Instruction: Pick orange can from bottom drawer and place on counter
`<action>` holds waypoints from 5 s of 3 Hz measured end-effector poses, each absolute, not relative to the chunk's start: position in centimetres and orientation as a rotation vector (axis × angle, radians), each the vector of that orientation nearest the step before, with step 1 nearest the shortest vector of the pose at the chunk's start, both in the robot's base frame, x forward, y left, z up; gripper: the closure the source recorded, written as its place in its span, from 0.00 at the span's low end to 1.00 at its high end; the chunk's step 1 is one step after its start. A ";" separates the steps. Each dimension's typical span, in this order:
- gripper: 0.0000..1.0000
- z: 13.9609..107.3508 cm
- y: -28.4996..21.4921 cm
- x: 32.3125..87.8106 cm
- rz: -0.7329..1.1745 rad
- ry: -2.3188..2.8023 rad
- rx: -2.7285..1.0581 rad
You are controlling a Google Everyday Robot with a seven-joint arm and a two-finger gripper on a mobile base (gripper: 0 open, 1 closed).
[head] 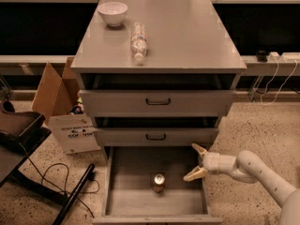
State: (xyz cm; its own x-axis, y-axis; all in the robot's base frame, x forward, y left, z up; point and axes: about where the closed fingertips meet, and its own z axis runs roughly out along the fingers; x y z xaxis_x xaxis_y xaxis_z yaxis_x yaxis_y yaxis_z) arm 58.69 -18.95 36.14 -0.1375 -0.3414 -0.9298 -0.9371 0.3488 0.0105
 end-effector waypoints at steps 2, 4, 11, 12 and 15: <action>0.00 31.0 -16.7 58.5 0.893 1.665 -1.146; 0.00 22.7 -12.1 57.3 1.020 1.555 -1.181; 1.00 18.7 -4.3 55.2 1.111 1.474 -1.246; 1.00 21.3 -5.0 55.1 1.096 1.497 -1.270; 1.00 45.6 -15.9 52.0 1.070 1.779 -1.219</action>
Offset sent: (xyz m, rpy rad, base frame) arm -0.0042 0.0423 -0.1105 0.1085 0.0958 0.0798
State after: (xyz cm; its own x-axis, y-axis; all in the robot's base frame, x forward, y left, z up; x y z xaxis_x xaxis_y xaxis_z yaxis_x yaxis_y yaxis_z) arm 52.02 -15.94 45.64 -0.2957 -0.3545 -0.8871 -0.9497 0.2093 0.2330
